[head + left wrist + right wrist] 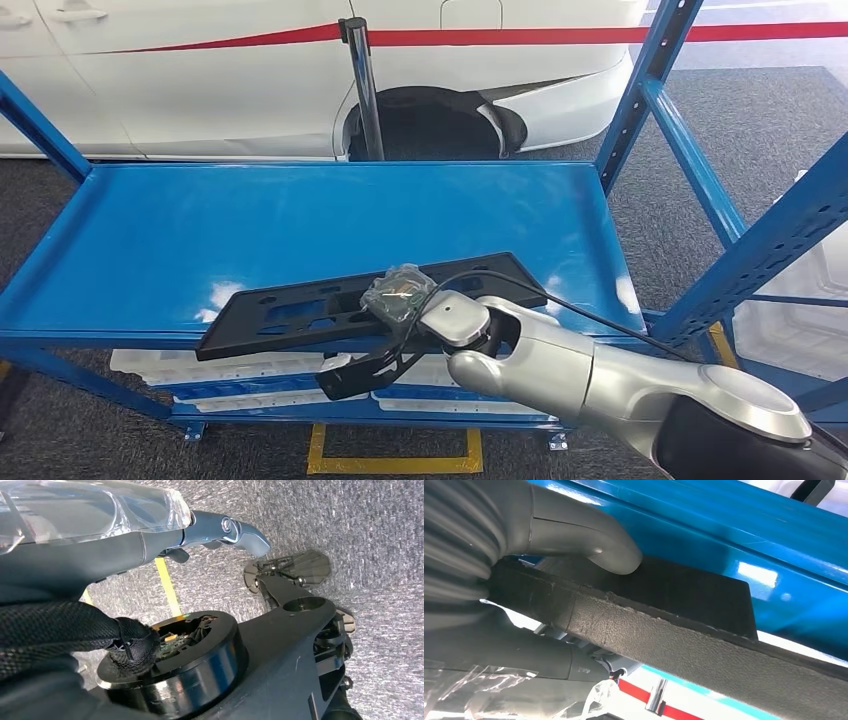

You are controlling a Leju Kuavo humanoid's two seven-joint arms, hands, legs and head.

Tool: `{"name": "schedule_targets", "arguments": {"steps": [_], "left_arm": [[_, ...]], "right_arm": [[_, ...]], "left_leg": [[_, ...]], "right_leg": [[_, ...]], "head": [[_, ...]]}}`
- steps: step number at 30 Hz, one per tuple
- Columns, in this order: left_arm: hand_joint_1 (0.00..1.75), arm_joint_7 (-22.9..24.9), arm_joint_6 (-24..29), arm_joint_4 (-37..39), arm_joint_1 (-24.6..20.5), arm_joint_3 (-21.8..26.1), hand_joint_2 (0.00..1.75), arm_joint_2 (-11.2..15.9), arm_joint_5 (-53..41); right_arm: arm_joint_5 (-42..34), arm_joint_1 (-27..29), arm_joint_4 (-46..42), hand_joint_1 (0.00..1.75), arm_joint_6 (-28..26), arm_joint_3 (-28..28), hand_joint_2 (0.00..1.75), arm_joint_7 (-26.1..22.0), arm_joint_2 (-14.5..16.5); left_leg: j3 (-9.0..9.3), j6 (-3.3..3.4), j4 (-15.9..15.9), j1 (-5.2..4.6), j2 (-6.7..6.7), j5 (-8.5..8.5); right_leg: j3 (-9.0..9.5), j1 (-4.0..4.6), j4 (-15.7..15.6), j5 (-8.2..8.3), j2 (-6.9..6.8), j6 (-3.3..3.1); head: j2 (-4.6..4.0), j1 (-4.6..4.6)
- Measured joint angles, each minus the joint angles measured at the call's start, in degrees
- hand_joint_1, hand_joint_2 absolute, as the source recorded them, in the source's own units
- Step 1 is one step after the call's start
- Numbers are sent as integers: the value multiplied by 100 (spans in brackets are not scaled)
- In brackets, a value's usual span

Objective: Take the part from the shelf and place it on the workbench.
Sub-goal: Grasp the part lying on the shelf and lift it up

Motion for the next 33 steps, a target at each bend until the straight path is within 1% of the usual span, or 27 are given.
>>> {"name": "schedule_targets", "arguments": {"steps": [11,16,21,26,29,33], "left_arm": [[0,7,156,0,-54,-4,175,14,-60],[0,-64,255,0,-57,-4,175,15,20],[0,-147,312,0,-48,-1,175,15,161],[0,-415,499,0,-20,4,175,15,148],[0,-502,471,0,-20,4,175,15,101],[0,-566,297,0,-22,4,175,21,71]], "right_arm": [[143,35,-44,175,-72,5,175,17,-42],[518,138,-80,175,-368,2,175,-22,-69],[1270,365,-203,175,-1014,-71,175,-100,-127],[2448,733,-501,175,-1625,-344,175,-183,-202],[3066,920,-734,175,-1770,-507,175,-218,-249],[3736,1088,-1043,175,-1760,-686,175,-257,-317]], "left_leg": [[0,0,0,-1,0,0],[-1,0,0,-1,0,0],[-2,0,0,0,0,0],[-3,0,0,0,0,-1],[-4,1,0,-1,0,-2],[-4,1,0,-1,0,-2]], "right_leg": [[0,-1,0,0,0,0],[-1,-1,0,0,0,0],[-2,0,0,0,0,0],[-4,0,0,0,0,0],[-4,0,0,-1,0,0],[-4,-2,0,-1,0,0]], "head": [[0,1],[0,0],[0,0],[1,1],[0,1],[0,1]]}}
